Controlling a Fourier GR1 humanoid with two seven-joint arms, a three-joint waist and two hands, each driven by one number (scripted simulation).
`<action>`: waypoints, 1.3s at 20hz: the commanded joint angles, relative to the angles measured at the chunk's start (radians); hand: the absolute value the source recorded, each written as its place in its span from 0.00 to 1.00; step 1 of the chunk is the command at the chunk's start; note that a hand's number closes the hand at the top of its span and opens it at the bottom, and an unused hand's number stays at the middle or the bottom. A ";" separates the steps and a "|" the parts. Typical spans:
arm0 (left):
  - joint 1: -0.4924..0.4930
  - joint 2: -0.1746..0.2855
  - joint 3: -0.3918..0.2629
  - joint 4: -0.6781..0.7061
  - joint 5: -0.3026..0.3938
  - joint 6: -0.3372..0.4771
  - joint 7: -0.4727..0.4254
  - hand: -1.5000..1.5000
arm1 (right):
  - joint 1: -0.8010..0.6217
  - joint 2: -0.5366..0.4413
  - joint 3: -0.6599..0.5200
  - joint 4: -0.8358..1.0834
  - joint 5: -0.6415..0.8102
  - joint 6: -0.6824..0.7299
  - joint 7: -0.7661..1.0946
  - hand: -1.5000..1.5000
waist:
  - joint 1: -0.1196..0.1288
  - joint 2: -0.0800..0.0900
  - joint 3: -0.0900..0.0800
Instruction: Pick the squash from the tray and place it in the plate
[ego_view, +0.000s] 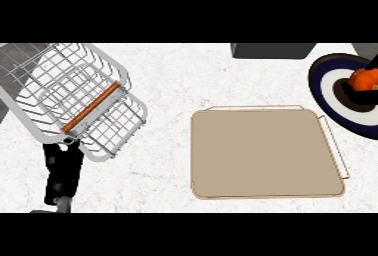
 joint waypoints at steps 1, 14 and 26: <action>-0.062 -0.049 -0.068 -0.023 -0.022 -0.036 -0.032 0.50 | -0.060 -0.055 -0.026 0.175 0.028 0.002 -0.053 1.00 | 0.009 0.009 0.000; -0.090 -0.011 -0.033 -0.057 0.004 -0.080 0.021 0.50 | -0.146 -0.110 0.036 0.511 0.110 0.272 -0.117 0.00 | 0.034 0.021 0.003; -0.041 -0.033 -0.031 -0.037 -0.019 -0.050 -0.031 0.50 | -0.219 -0.121 -0.227 0.532 -0.186 0.578 -0.504 0.00 | -0.005 0.010 0.005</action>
